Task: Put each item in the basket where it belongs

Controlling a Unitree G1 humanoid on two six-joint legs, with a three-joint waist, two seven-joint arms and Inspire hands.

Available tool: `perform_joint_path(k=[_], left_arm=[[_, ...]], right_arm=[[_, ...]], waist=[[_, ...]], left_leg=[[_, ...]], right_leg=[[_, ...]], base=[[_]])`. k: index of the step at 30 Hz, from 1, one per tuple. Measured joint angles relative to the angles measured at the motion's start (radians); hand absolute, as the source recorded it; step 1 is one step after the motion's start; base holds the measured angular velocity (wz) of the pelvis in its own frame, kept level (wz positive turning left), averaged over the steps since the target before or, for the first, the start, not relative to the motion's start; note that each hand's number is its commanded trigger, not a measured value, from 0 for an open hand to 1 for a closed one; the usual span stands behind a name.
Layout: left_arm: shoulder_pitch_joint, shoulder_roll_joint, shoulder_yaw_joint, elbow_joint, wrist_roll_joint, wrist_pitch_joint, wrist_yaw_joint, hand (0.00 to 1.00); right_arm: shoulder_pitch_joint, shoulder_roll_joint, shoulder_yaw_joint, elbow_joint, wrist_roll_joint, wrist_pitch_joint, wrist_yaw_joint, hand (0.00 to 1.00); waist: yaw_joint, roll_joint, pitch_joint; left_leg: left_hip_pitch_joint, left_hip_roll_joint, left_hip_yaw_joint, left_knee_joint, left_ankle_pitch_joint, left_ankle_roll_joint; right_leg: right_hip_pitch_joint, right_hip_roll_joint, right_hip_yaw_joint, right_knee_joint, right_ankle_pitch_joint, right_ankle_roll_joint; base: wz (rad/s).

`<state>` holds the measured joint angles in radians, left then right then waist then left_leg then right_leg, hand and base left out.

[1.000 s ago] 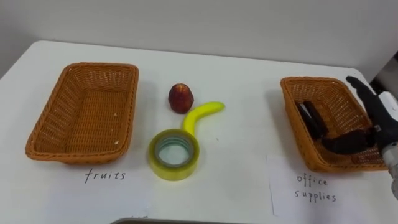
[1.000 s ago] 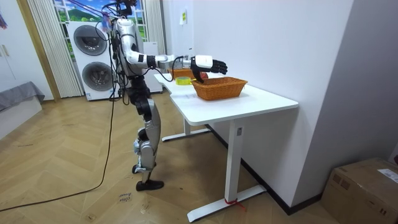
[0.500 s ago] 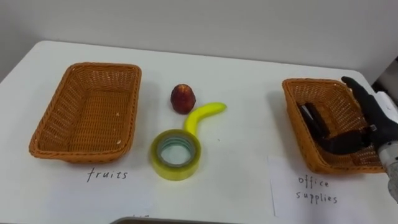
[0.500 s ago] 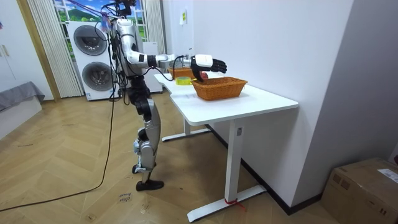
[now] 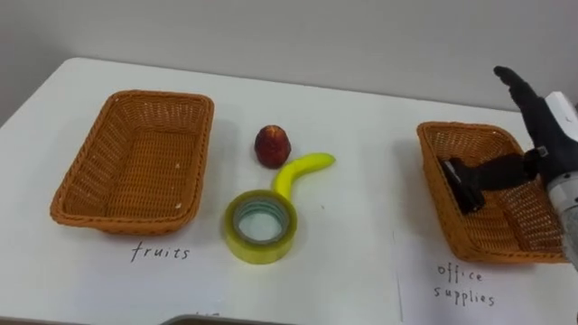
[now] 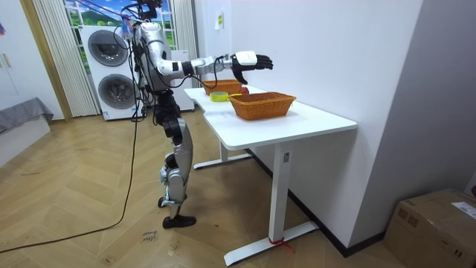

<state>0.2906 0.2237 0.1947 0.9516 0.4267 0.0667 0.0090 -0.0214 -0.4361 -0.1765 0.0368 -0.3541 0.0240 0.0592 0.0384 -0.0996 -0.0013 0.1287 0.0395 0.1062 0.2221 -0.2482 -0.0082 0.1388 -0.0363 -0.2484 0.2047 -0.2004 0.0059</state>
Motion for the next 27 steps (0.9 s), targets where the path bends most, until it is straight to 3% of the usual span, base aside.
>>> perform_joint_path(k=[10,15,20,27], left_arm=[[0.008,-0.001,-0.001,-0.029,-0.001,0.000,0.011,0.00],[0.009,-0.002,-0.015,-0.029,-0.001,-0.002,0.009,0.00],[0.013,-0.001,-0.015,-0.059,-0.002,-0.002,0.010,0.00],[0.013,-0.004,-0.014,-0.078,0.001,-0.002,0.019,0.00]], right_arm=[[-0.040,0.000,0.016,-0.039,-0.009,0.000,-0.001,0.00],[-0.081,0.000,0.078,-0.071,-0.001,-0.001,-0.004,0.00],[-0.094,0.000,0.130,-0.078,0.035,-0.001,-0.004,0.00],[-0.113,0.000,0.175,-0.080,0.035,-0.001,-0.003,0.00]], waist=[[0.039,0.000,0.0009],[0.050,-0.011,0.0033],[0.072,-0.039,0.0043],[0.107,-0.036,0.0089]], left_leg=[[-0.015,-0.001,-0.006,0.001,0.000,0.000],[-0.022,-0.002,-0.016,-0.002,0.000,0.000],[-0.031,-0.005,-0.046,0.005,0.001,-0.001],[-0.032,-0.007,-0.067,0.013,0.000,-0.001]], right_leg=[[-0.007,0.000,-0.003,-0.003,0.000,0.000],[-0.008,0.002,-0.006,-0.007,-0.001,0.001],[0.000,0.002,-0.030,-0.019,-0.001,0.001],[0.013,0.001,-0.034,-0.019,0.000,0.001]], base=[[0.03],[0.04],[0.17],[0.11]])
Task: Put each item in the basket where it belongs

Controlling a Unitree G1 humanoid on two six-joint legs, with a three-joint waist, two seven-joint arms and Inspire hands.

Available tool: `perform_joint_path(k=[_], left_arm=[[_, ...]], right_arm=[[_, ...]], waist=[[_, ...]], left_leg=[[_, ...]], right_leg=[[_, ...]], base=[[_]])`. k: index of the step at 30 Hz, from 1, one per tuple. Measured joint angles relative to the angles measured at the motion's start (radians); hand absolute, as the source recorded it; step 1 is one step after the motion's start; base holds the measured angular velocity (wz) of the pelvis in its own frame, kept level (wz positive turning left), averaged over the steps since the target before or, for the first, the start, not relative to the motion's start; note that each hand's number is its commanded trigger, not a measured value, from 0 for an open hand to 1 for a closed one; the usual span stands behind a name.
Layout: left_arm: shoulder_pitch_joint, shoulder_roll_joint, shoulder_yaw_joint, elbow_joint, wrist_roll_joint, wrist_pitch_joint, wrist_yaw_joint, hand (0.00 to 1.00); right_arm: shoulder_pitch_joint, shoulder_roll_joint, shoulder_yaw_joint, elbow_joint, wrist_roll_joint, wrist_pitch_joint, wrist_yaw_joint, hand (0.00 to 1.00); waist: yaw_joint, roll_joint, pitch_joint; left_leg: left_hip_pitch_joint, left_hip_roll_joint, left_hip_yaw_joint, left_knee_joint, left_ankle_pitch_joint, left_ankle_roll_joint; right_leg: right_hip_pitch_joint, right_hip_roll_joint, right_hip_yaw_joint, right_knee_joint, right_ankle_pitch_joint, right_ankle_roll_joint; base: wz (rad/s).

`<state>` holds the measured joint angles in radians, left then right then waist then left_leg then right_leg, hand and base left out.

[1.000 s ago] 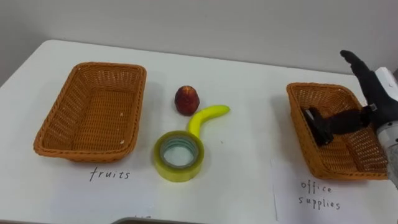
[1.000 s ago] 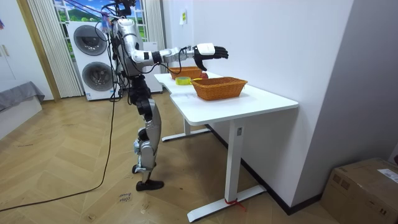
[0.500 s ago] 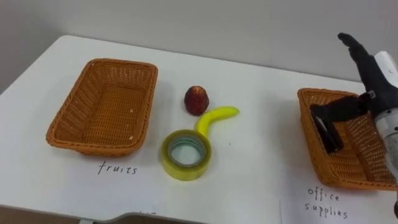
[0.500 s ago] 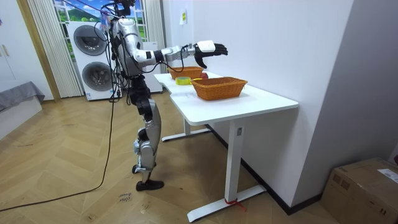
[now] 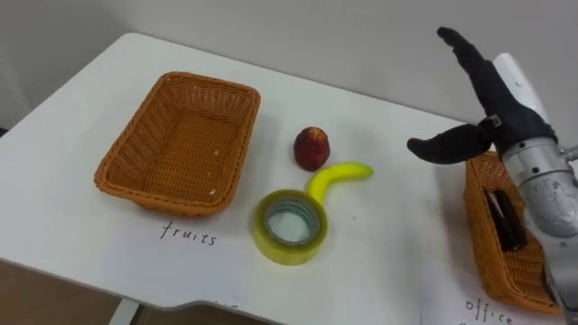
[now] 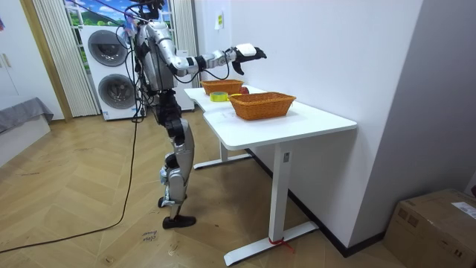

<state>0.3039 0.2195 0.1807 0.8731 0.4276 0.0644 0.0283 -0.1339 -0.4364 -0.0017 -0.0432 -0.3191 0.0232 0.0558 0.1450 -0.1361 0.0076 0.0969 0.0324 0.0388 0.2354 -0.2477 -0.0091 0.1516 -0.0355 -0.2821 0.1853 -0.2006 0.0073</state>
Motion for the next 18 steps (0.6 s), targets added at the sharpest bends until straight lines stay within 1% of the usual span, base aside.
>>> perform_joint_path(k=[2,5,10,13,14,18], left_arm=[[-0.001,0.000,-0.001,0.002,0.000,0.001,0.001,0.00],[-0.002,-0.001,-0.002,0.009,0.000,0.001,0.001,0.00],[-0.002,-0.002,-0.008,0.012,0.001,0.002,0.003,0.00],[-0.002,-0.005,-0.008,0.011,0.001,0.005,0.003,0.00],[-0.002,-0.006,-0.009,0.011,0.001,0.009,0.004,0.00],[-0.003,-0.006,-0.010,0.010,0.001,0.014,0.010,0.00]], right_arm=[[-0.002,0.000,0.031,0.001,0.000,0.000,0.003,0.00],[-0.002,0.000,0.061,0.007,0.002,0.000,0.010,0.00],[-0.002,0.000,0.067,0.028,0.008,0.000,0.042,0.00],[-0.002,0.000,0.067,0.028,0.008,0.000,0.058,0.00],[-0.002,0.000,0.069,0.028,0.009,0.000,0.064,0.00],[-0.002,0.000,0.078,0.030,0.013,0.000,0.079,0.00]], waist=[[0.001,0.004,0.0028],[0.008,0.005,0.0047],[0.024,0.005,0.0049],[0.031,0.001,0.0022],[0.041,0.000,0.0013],[0.054,-0.004,-0.0016]], left_leg=[[0.001,-0.001,-0.013,0.002,0.000,0.000],[-0.004,-0.003,-0.017,0.007,0.000,0.000],[-0.023,-0.006,-0.028,0.021,-0.002,0.001],[-0.036,-0.007,-0.034,0.032,-0.002,0.001],[-0.036,-0.008,-0.034,0.033,-0.002,0.001],[-0.034,-0.008,-0.035,0.036,-0.002,0.001]], right_leg=[[0.008,-0.002,-0.021,0.000,0.000,0.000],[0.009,-0.003,-0.024,0.000,0.000,0.000],[0.004,-0.005,-0.025,0.001,-0.001,0.001],[-0.001,-0.005,-0.025,0.002,-0.001,0.001],[-0.001,-0.005,-0.025,0.002,-0.001,0.001],[0.000,-0.006,-0.025,0.004,0.000,0.001]], base=[[0.15],[0.06],[0.06],[0.05],[0.03],[0.00]])
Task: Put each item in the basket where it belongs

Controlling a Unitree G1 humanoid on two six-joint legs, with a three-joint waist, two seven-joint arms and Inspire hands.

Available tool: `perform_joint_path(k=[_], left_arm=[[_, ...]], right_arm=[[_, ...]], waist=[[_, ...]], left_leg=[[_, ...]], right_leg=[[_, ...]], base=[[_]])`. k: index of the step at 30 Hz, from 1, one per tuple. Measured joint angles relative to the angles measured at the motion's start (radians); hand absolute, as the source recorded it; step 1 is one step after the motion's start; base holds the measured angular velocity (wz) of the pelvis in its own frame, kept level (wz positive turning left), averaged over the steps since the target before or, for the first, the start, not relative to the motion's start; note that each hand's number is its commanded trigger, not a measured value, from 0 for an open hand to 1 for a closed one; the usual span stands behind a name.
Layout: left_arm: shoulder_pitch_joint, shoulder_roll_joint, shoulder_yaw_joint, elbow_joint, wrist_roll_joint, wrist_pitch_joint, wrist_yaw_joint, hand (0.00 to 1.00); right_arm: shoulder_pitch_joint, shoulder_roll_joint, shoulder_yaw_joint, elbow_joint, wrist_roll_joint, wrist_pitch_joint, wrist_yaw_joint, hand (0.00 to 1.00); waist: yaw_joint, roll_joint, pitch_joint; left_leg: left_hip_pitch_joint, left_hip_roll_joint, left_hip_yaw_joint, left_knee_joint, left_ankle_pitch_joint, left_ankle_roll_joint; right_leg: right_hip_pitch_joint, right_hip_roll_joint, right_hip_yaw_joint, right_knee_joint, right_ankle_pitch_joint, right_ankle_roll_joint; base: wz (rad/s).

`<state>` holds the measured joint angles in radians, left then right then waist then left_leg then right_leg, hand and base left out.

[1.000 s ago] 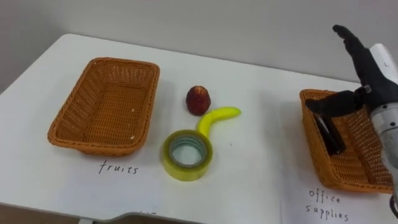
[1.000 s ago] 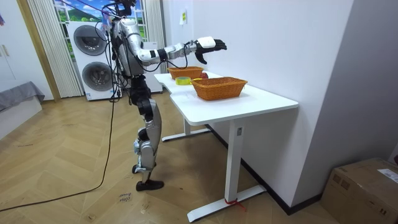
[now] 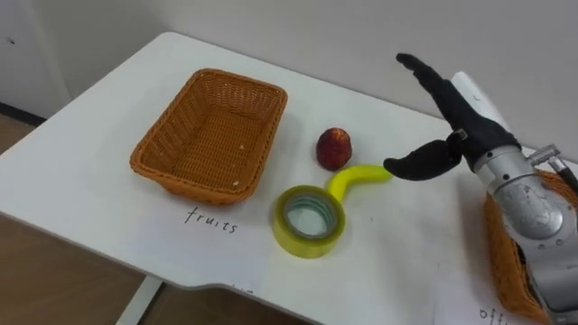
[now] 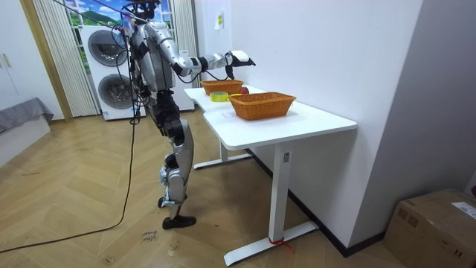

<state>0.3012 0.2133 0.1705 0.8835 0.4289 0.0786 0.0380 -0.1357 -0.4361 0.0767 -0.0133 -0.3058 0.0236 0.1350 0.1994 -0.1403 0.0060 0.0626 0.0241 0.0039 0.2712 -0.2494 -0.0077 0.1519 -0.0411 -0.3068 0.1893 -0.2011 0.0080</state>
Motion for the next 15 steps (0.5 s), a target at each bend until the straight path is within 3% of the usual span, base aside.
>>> perform_joint_path(k=[5,15], left_arm=[[0.001,0.000,-0.021,0.000,0.000,0.006,0.002,0.00],[0.000,0.001,-0.062,-0.004,-0.004,0.022,0.002,0.00]], right_arm=[[0.000,0.010,0.063,0.002,-0.006,0.002,0.029,0.00],[0.000,0.015,0.081,0.002,-0.012,0.036,0.052,0.00]], waist=[[0.003,-0.001,-0.0003],[0.014,0.001,0.0006]], left_leg=[[0.001,0.000,-0.002,0.001,0.000,0.000],[-0.004,0.000,-0.006,0.001,0.000,0.000]], right_leg=[[0.004,0.000,-0.001,0.000,0.000,0.000],[-0.008,-0.001,-0.001,0.014,0.000,0.000]], base=[[0.00],[0.00]])
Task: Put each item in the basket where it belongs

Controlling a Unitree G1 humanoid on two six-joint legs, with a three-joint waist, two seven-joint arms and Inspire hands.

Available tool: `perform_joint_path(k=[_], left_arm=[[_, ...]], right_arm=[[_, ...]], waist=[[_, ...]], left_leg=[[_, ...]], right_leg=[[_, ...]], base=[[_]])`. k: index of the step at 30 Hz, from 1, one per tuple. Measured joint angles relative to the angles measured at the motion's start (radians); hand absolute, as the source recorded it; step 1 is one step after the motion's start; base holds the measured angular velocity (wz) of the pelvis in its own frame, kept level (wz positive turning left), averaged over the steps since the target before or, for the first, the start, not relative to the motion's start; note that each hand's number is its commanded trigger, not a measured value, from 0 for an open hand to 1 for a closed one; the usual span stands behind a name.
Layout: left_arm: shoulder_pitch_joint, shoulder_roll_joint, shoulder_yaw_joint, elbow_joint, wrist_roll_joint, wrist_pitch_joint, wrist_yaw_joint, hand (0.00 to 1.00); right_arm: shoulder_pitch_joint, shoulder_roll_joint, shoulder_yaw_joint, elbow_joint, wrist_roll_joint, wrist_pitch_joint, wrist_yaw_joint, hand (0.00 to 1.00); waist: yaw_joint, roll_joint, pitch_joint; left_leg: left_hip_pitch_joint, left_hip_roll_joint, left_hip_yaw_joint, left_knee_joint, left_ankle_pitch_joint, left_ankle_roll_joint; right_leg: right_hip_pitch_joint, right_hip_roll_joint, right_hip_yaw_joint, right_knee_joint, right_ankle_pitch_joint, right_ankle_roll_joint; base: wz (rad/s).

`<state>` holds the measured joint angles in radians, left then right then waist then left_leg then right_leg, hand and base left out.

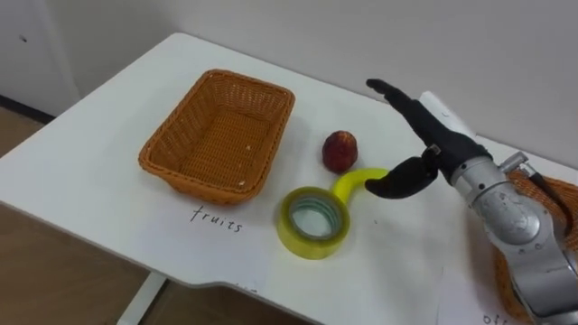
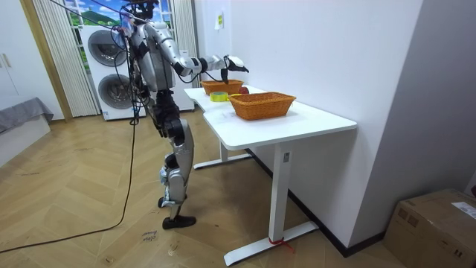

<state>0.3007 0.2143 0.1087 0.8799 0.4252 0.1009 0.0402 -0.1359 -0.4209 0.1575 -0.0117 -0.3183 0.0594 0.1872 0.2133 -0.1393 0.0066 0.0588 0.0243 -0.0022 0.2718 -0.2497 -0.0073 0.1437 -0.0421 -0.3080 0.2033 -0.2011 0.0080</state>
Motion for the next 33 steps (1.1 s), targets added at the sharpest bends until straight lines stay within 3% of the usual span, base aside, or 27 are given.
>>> perform_joint_path(k=[10,14,20,28,33], left_arm=[[0.023,0.019,-0.012,-0.097,0.005,0.004,-0.013,0.00],[0.025,0.027,-0.014,-0.097,0.006,0.029,-0.013,0.00],[0.025,0.038,-0.015,-0.097,0.008,0.055,-0.015,0.00],[0.023,0.037,-0.018,-0.097,0.008,0.079,-0.016,0.00],[0.024,0.038,-0.056,-0.113,0.008,0.090,-0.027,0.00]], right_arm=[[0.000,0.000,0.063,0.001,0.000,0.008,-0.001,0.00],[0.000,0.000,0.078,0.001,-0.003,0.039,-0.002,0.00],[0.000,0.007,0.143,0.037,-0.002,0.052,-0.012,0.00],[-0.002,0.018,0.144,0.062,-0.001,0.074,-0.012,0.00],[-0.007,0.037,0.153,0.086,0.000,0.085,-0.010,0.00]], waist=[[0.050,-0.004,0.0012],[0.070,-0.007,0.0028],[0.072,-0.010,0.0045],[0.072,-0.006,0.0069],[0.073,0.002,0.0119]], left_leg=[[0.000,0.000,-0.002,-0.003,0.000,0.000],[-0.002,0.000,-0.005,-0.002,0.000,0.000],[-0.018,-0.001,-0.013,0.004,0.000,0.000],[-0.022,-0.001,-0.015,0.005,0.000,0.000],[-0.023,-0.002,-0.015,0.007,0.000,0.000]], right_leg=[[-0.001,-0.001,-0.010,0.001,0.000,0.000],[-0.002,-0.002,-0.019,0.001,0.000,0.000],[-0.010,-0.002,-0.023,0.001,0.000,0.000],[-0.011,-0.002,-0.026,0.001,0.000,0.000],[-0.011,-0.002,-0.027,0.001,0.000,0.000]], base=[[0.00],[0.02],[0.05],[0.00],[0.00]])
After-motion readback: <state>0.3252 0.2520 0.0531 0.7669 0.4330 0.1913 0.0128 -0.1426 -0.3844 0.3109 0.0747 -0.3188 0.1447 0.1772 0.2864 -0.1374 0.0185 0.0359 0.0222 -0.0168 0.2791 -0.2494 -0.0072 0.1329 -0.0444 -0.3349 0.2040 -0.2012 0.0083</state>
